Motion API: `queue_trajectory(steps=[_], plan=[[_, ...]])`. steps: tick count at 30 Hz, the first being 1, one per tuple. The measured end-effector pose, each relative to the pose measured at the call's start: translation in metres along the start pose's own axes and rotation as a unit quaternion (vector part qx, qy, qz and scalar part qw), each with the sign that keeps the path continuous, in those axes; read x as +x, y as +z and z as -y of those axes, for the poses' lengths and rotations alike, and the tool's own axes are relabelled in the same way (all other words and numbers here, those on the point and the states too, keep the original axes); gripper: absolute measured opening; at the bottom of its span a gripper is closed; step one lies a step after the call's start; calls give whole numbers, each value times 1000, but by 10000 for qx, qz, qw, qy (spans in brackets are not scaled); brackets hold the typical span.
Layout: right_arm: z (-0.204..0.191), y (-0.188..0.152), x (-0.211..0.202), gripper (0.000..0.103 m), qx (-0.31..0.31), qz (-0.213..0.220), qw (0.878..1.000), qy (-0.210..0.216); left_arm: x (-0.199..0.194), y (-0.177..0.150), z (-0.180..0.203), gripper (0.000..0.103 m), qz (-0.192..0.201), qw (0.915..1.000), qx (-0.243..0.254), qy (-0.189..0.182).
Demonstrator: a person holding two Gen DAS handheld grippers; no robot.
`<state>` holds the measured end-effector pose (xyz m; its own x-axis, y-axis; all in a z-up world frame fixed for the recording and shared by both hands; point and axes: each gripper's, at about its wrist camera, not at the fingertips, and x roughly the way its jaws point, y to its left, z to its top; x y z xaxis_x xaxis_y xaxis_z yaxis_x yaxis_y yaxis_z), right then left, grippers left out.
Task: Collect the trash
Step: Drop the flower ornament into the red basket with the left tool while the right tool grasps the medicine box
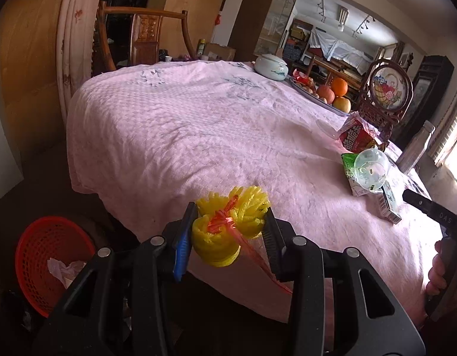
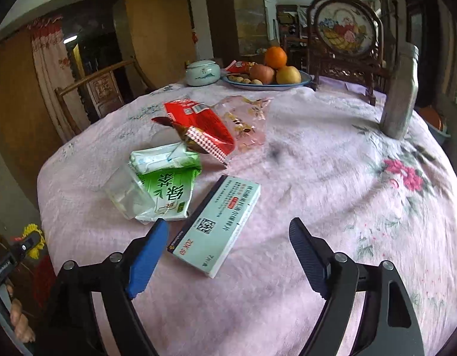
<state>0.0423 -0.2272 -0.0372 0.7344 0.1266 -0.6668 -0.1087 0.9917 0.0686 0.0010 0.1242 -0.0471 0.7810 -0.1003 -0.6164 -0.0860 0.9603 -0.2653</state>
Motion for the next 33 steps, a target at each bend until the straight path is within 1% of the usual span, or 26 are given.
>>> queue_trajectory(steps=[2, 3, 4, 6, 7, 9, 10, 12, 13, 15, 16, 19, 22, 25, 27, 29, 30, 31, 32, 33], plan=[[-25, -1, 15, 83, -584, -264, 9974, -316, -2, -1, -3, 43, 14, 10000, 4, 44], [-34, -2, 26, 80, -836, -522, 9943, -403, -3, -2, -5, 43, 20, 10000, 2, 73], [-38, -2, 31, 71, -945, -664, 9925, -389, -4, -2, -7, 43, 28, 9999, -8, 106], [-29, 1, 31, 54, -739, -700, 9944, -282, -7, -2, -14, 43, 57, 9998, -42, 168], [-18, 3, 29, 54, -516, -648, 9962, -251, -9, -2, -18, 43, 80, 9997, -65, 206], [4, 5, 15, 54, -80, -348, 9991, -240, -13, -2, -28, 43, 139, 9994, -115, 308], [12, 4, 6, 54, 31, -153, 9994, -306, -16, -2, -33, 43, 170, 9991, -145, 370], [22, 1, -8, 54, 147, 97, 9989, -440, -20, -1, -45, 43, 213, 9982, -201, 517], [27, 0, -15, 54, 247, 203, 9990, -327, -24, -1, -52, 43, 239, 9975, -231, 620], [33, 0, -27, 54, 399, 374, 9985, 67, -33, -1, -69, 43, 318, 9953, -341, 849], [32, 1, -32, 54, 415, 460, 9979, 195, -37, -2, -80, 43, 357, 9940, -424, 943], [18, 6, -44, 54, 326, 712, 9952, 585, -51, -8, -116, 43, 428, 9889, -714, 1229], [-14, 12, -57, 54, 62, 915, 9909, 988, -57, -19, -155, 43, 351, 9819, -1035, 1550], [-53, 17, -68, 54, -303, 1076, 9842, 1375, -54, -35, -190, 43, 164, 9754, -1371, 1716], [-81, 20, -73, 54, -573, 1077, 9787, 1653, -49, -45, -207, 43, 26, 9712, -1515, 1837], [-110, 21, -73, 54, -815, 998, 9723, 1948, -41, -55, -219, 46, -121, 9678, -1597, 1944], [-124, 21, -72, 54, -929, 947, 9692, 2073, -38, -58, -223, 51, -168, 9667, -1629, 1965], [-139, 20, -72, 54, -1055, 886, 9657, 2201, -37, -61, -228, 62, -196, 9658, -1668, 1975], [-155, 18, -71, 54, -1180, 824, 9623, 2309, -35, -64, -231, 69, -200, 9645, -1719, 1995], [-169, 16, -71, 54, -1289, 769, 9592, 2396, -36, -67, -233, 82, -159, 9632, -1763, 2024]])
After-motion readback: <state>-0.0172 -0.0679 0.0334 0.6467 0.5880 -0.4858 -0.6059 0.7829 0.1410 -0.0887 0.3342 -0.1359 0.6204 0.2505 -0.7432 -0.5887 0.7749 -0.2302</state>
